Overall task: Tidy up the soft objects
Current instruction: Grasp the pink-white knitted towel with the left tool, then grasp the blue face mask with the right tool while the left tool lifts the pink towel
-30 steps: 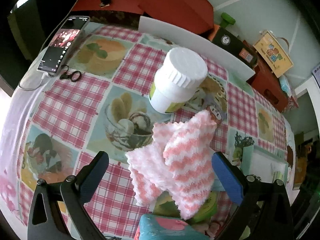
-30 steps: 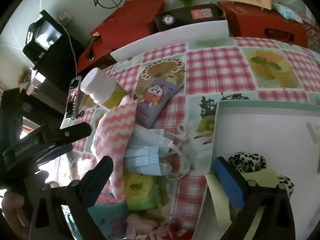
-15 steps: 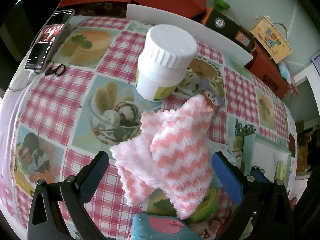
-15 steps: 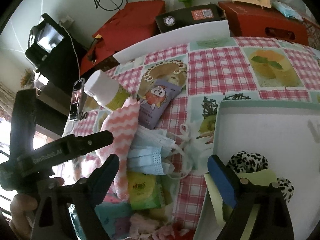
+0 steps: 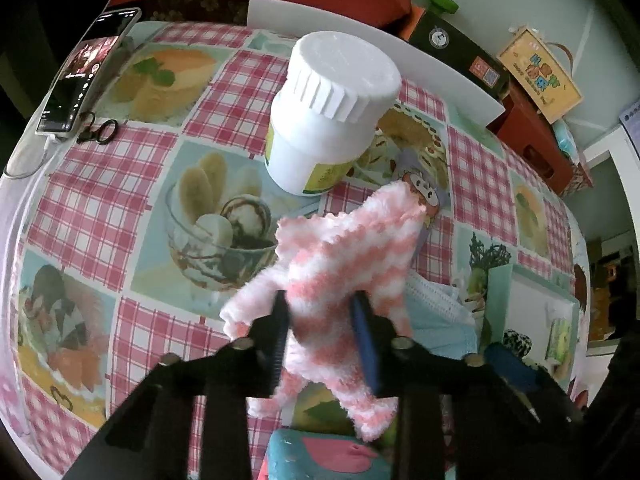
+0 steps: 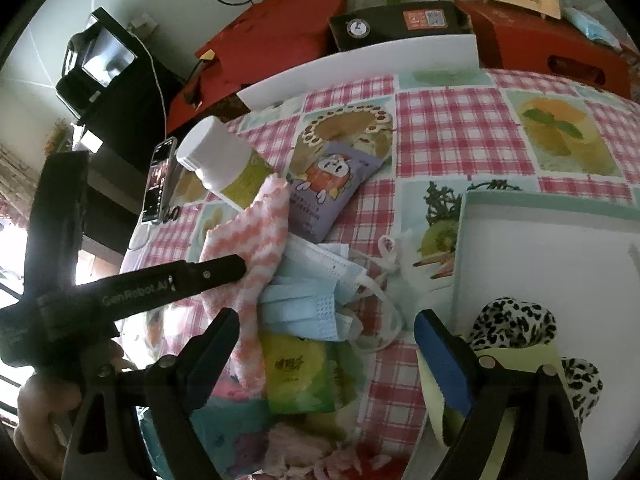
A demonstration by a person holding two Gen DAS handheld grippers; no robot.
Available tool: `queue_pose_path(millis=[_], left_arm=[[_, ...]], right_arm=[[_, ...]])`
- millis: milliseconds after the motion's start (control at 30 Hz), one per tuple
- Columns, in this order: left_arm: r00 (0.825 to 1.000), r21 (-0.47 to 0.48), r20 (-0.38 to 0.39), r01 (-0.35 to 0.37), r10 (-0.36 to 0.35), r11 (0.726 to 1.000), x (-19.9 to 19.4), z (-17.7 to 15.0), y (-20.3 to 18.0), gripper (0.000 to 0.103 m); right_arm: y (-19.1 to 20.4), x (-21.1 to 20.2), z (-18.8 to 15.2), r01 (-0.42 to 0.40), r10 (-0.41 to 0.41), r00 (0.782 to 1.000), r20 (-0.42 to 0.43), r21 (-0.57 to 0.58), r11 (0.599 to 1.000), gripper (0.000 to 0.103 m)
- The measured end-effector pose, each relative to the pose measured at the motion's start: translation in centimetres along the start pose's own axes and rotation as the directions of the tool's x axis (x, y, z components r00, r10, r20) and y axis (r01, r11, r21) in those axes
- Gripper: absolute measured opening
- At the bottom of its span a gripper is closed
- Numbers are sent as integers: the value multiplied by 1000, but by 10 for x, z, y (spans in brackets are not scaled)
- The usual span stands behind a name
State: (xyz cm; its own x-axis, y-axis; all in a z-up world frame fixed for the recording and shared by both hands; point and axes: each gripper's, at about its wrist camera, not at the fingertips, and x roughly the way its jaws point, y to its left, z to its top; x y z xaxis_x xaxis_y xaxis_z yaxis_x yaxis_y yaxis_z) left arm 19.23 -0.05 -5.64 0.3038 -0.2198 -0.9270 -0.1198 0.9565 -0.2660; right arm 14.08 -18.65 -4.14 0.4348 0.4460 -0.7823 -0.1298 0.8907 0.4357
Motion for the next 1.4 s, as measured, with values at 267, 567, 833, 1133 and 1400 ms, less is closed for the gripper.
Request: queue_pose_path(millis=[267, 567, 833, 1133, 1400], left_arm=[[1000, -8, -5, 13, -13, 1000, 2, -1, 3, 19], [1000, -28, -1, 23, -23, 999, -2, -1, 10, 15], [999, -48, 29, 32, -31, 998, -12, -1, 19, 12], [995, -68, 87, 53, -47, 996, -29, 1, 26, 10], [989, -94, 142, 64, -50, 993, -47, 3, 33, 10]], right_arm=[[4, 12, -3, -82, 82, 996, -28, 9, 997, 81], [0, 20, 2, -156, 156, 988, 16, 43, 987, 51], [-2, 22, 3, -206, 205, 978, 27, 59, 977, 20], [3, 6, 7, -223, 220, 973, 74, 34, 974, 9], [-7, -8, 10, -232, 226, 967, 114, 48, 971, 8]])
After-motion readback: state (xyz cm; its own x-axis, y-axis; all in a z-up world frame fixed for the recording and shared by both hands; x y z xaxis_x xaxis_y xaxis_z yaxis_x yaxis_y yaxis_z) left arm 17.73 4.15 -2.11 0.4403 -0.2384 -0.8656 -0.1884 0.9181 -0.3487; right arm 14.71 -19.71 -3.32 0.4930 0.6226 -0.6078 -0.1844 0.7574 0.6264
